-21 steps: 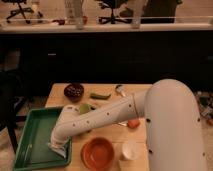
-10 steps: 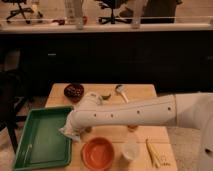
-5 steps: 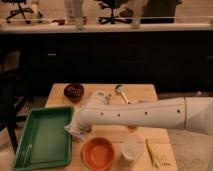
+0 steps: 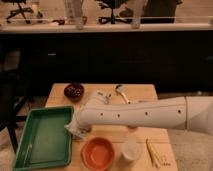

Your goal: Place towel in table surface

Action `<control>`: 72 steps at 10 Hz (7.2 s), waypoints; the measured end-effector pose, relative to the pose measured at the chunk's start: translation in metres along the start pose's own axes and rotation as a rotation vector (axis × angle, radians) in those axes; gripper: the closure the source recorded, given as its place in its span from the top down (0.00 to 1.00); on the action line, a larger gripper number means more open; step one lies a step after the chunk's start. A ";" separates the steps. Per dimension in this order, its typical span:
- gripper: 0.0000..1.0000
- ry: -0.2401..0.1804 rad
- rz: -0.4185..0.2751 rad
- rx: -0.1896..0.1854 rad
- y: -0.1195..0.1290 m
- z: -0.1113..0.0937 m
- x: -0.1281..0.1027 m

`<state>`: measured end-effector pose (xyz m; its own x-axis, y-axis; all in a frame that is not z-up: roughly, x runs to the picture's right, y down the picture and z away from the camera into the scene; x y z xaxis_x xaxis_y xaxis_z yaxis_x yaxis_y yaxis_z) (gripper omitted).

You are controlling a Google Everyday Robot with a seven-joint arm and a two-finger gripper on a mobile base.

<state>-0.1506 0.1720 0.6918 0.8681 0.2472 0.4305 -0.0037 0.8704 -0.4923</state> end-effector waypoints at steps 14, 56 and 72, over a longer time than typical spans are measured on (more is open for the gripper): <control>0.00 0.139 0.381 0.237 -0.033 -0.092 0.181; 0.19 0.315 0.919 0.437 -0.054 -0.149 0.393; 0.80 0.315 0.922 0.438 -0.053 -0.150 0.394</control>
